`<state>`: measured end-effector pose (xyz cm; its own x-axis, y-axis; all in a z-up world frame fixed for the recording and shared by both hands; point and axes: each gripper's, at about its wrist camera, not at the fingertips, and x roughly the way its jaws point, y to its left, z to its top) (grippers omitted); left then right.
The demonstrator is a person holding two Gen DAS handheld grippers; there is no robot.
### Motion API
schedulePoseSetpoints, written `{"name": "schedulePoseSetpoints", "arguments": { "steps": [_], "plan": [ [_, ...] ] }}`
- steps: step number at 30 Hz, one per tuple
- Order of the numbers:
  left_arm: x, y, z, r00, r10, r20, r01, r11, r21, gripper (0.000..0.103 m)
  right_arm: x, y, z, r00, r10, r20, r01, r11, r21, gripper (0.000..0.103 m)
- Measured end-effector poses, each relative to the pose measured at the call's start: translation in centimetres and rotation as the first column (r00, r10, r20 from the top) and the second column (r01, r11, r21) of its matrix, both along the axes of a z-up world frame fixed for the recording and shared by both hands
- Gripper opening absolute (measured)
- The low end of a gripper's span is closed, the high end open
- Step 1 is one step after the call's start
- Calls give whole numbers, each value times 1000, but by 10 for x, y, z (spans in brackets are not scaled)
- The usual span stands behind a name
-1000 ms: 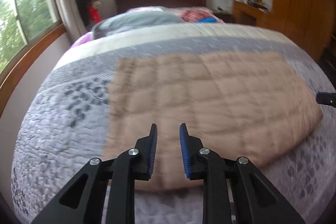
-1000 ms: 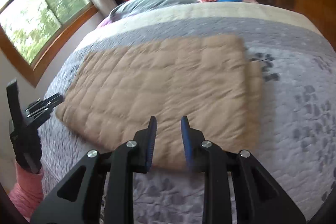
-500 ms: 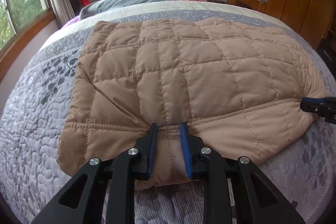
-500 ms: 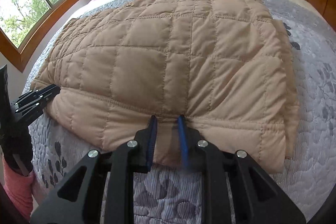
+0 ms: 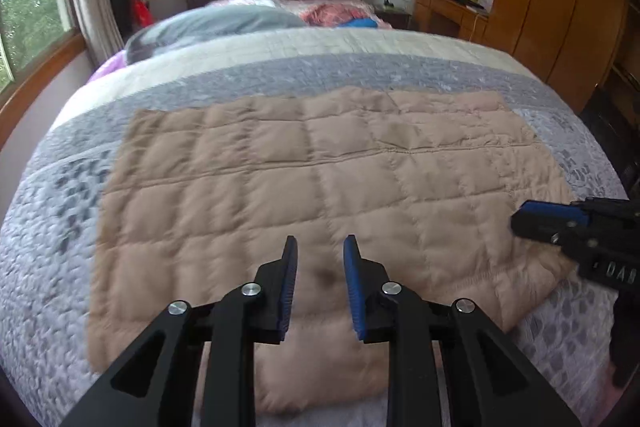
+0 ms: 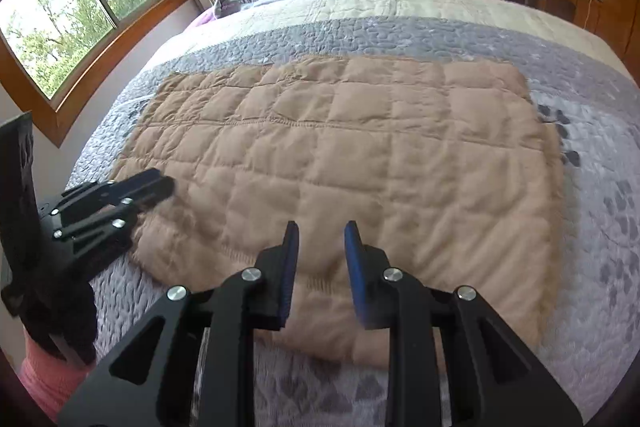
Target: Fold large clothes
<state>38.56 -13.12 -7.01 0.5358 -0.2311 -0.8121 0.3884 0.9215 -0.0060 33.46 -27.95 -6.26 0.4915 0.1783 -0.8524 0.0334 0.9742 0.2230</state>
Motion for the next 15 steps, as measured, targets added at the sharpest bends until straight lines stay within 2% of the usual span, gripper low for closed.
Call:
{"name": "schedulePoseSetpoints", "arguments": {
  "steps": [4,6,12,15],
  "plan": [
    [17,-8,-31,999,4,-43,-2,999,48,24,16,-6,-31,998,-9,-64,11,999,34,22],
    [15,-9,-40,999,-14,-33,16,998,64,25,16,-10,-41,997,-6,-74,10,998,55,22],
    [12,-10,-47,999,-13,-30,15,997,80,25,15,-3,-48,998,-6,-68,7,1000,23,22],
    [14,-6,-41,999,1,-52,1,999,51,25,15,-4,-42,997,6,-71,-3,999,37,22]
  ]
}}
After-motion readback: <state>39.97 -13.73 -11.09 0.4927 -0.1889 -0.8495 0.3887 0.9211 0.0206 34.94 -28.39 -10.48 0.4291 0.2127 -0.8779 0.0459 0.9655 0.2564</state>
